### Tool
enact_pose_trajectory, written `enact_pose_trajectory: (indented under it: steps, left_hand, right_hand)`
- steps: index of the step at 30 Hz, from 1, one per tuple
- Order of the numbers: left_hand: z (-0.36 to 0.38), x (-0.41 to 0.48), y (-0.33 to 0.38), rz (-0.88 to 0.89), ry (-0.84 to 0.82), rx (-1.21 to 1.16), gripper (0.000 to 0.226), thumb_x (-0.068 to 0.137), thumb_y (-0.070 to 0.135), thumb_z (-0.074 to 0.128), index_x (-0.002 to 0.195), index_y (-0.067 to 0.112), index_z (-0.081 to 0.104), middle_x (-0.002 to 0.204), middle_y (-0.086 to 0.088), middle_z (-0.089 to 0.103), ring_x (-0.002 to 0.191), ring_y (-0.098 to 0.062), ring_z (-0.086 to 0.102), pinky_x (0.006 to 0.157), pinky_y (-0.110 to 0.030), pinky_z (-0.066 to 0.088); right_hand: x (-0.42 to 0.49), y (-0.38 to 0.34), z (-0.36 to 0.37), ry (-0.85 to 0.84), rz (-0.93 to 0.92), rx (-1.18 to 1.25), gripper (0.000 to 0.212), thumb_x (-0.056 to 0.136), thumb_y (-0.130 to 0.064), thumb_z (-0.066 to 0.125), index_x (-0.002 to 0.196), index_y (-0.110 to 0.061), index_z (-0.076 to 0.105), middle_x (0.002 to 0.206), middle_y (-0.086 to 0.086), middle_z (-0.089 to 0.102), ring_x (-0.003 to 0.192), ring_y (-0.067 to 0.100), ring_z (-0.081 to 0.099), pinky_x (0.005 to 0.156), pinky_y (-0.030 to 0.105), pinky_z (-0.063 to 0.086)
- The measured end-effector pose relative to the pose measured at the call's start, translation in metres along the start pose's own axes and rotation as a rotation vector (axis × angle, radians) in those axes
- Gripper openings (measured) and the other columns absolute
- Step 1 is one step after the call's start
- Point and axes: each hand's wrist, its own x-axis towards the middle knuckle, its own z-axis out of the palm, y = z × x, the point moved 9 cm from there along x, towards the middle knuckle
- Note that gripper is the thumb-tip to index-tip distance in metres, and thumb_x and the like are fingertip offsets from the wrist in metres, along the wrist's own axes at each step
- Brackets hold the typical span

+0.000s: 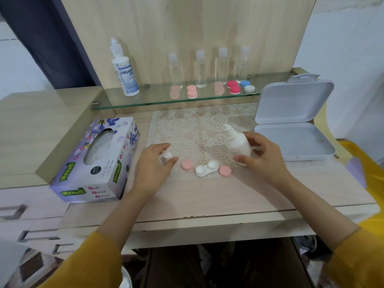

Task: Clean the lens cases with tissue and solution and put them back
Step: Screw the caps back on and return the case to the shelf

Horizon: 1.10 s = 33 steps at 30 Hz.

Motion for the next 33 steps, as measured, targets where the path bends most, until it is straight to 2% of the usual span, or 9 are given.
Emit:
enact_pose_trajectory:
  steps: [3,6,8,10,14,20,24,29,33]
  left_hand:
    - [0.008,-0.008,0.035,0.251,0.003,0.022,0.037,0.077,0.034,0.068,0.104,0.009,0.066,0.104,-0.005,0.063,0.099,-0.014,0.051,0.090,-0.007,0.028]
    - [0.031,-0.019,0.053,0.416,-0.106,0.050,0.045,0.075,0.043,0.061,0.103,0.008,0.066,0.100,-0.004,0.064,0.097,-0.012,0.047,0.088,-0.013,0.031]
    - [0.050,-0.021,0.050,0.397,-0.229,0.086,0.048,0.072,0.042,0.070,0.107,0.010,0.065,0.104,-0.003,0.063,0.102,-0.015,0.048,0.089,-0.017,0.031]
    - [0.060,-0.019,0.042,0.341,-0.272,0.069,0.043,0.071,0.035,0.075,0.105,0.011,0.066,0.107,-0.001,0.063,0.105,-0.018,0.049,0.090,-0.018,0.030]
    - [0.059,-0.016,0.033,0.254,-0.250,-0.074,0.022,0.071,0.024,0.078,0.088,0.014,0.069,0.098,0.003,0.065,0.097,-0.017,0.053,0.088,-0.023,0.036]
    - [0.056,-0.016,0.026,0.197,-0.250,-0.181,0.023,0.067,0.021,0.080,0.087,0.017,0.071,0.098,0.003,0.066,0.096,-0.015,0.056,0.089,-0.034,0.043]
    - [0.057,-0.015,0.023,0.172,-0.256,-0.211,0.025,0.066,0.022,0.081,0.089,0.019,0.072,0.099,0.004,0.066,0.096,-0.015,0.056,0.087,-0.036,0.046]
    - [0.057,-0.015,0.021,0.160,-0.271,-0.216,0.027,0.066,0.022,0.081,0.092,0.020,0.073,0.098,0.006,0.066,0.096,-0.014,0.057,0.087,-0.036,0.046]
    - [0.053,-0.015,0.020,0.135,-0.251,-0.231,0.025,0.067,0.019,0.080,0.091,0.021,0.073,0.094,0.012,0.065,0.095,-0.012,0.057,0.088,-0.034,0.045]
  right_hand:
    - [0.006,-0.008,-0.002,-0.022,-0.060,-0.160,0.052,0.065,-0.007,0.080,0.113,-0.015,0.061,0.101,-0.006,0.056,0.091,0.010,0.049,0.081,0.022,0.037]
    - [0.011,-0.014,0.003,-0.111,-0.121,-0.286,0.054,0.065,-0.007,0.079,0.115,-0.015,0.061,0.098,-0.003,0.054,0.091,0.014,0.048,0.077,0.022,0.032]
    - [0.013,-0.016,0.008,-0.165,-0.161,-0.363,0.057,0.066,-0.008,0.079,0.118,-0.014,0.058,0.100,-0.001,0.054,0.094,0.017,0.050,0.075,0.020,0.029]
    - [0.014,-0.014,0.013,-0.203,-0.163,-0.418,0.059,0.067,-0.009,0.078,0.121,-0.010,0.054,0.108,0.003,0.055,0.102,0.020,0.050,0.078,0.018,0.029]
    - [0.015,-0.017,0.024,-0.259,-0.255,-0.547,0.049,0.067,-0.003,0.072,0.113,-0.009,0.057,0.109,0.004,0.058,0.102,0.025,0.049,0.077,0.022,0.031]
    - [0.010,-0.035,0.039,-0.308,-0.494,-0.657,0.052,0.059,0.007,0.072,0.108,-0.007,0.064,0.102,0.007,0.062,0.095,0.030,0.051,0.075,0.038,0.047]
    - [0.013,-0.042,0.042,-0.331,-0.545,-0.696,0.053,0.058,0.009,0.073,0.109,-0.006,0.065,0.101,0.008,0.062,0.093,0.032,0.051,0.078,0.031,0.039]
    - [0.015,-0.055,0.048,-0.378,-0.602,-0.738,0.053,0.053,0.005,0.081,0.104,-0.005,0.067,0.094,0.009,0.063,0.087,0.035,0.053,0.068,0.038,0.045]
    - [0.018,-0.060,0.048,-0.380,-0.604,-0.758,0.052,0.055,0.005,0.081,0.104,-0.007,0.068,0.095,0.009,0.063,0.089,0.034,0.051,0.070,0.036,0.042]
